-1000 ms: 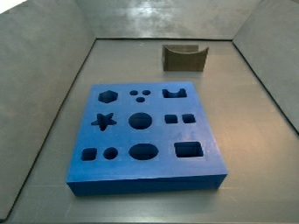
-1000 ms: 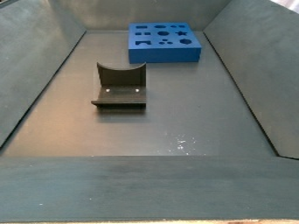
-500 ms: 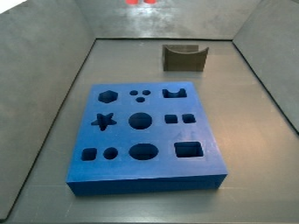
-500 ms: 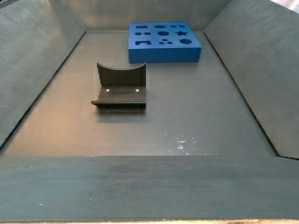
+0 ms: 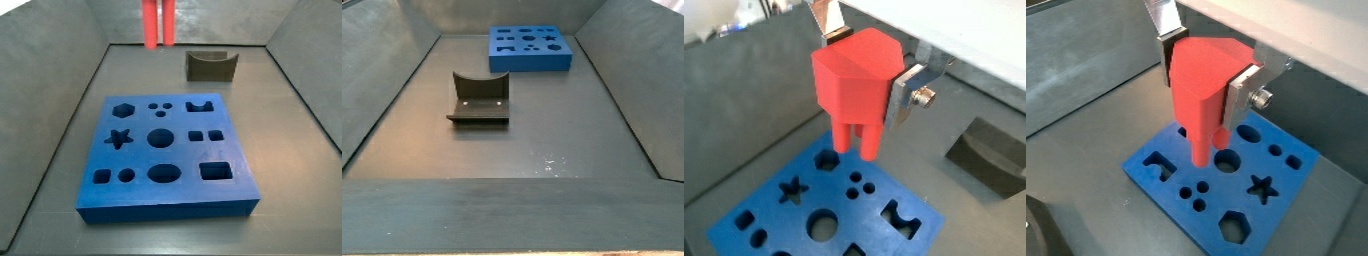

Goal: Pick up the 3 prong object. Move to above the board. Insert the 3 prong object.
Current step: Insert the 3 prong object.

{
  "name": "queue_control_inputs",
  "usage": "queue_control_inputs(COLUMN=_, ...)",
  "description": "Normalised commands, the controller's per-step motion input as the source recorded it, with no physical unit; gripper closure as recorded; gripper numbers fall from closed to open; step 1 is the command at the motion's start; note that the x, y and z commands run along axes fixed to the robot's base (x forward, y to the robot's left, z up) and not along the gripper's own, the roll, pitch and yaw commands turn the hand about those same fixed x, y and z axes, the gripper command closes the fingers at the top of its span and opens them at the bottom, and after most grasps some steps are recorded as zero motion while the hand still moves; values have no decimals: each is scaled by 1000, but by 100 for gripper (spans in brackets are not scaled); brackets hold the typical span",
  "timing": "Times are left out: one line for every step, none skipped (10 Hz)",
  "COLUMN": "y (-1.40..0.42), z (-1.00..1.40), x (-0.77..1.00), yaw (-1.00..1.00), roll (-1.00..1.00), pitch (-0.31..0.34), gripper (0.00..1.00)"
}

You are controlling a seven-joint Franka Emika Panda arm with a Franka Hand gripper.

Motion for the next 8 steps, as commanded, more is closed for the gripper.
queue_control_inputs(y=97, z=-731, x=0, yaw=326, roll=-26, pitch=-191, gripper=100)
queue_control_inputs(y=174, z=-677, x=0, yaw=406, roll=-20, pitch=-200, gripper=100)
queue_control_inputs(y=169, z=-643, x=54, yaw=509, roll=-6, pitch=-169, gripper=100)
queue_control_inputs(y=77, z=-634, x=0, yaw=577, roll=0, pitch=-149, gripper=100)
queue_control_inputs(y=54, z=-651, x=0, yaw=551, roll=0, pitch=-117, gripper=100)
queue_control_inputs(y=0, z=-611, x=34, yaw=591, roll=14, pitch=-31, gripper=100)
queue_control_inputs(y=0, z=-614, x=11, yaw=580, roll=0, pitch=0, gripper=100)
queue_control_inputs(y=0, z=-583, x=46, yaw=557, roll=0, pitch=-9, gripper=100)
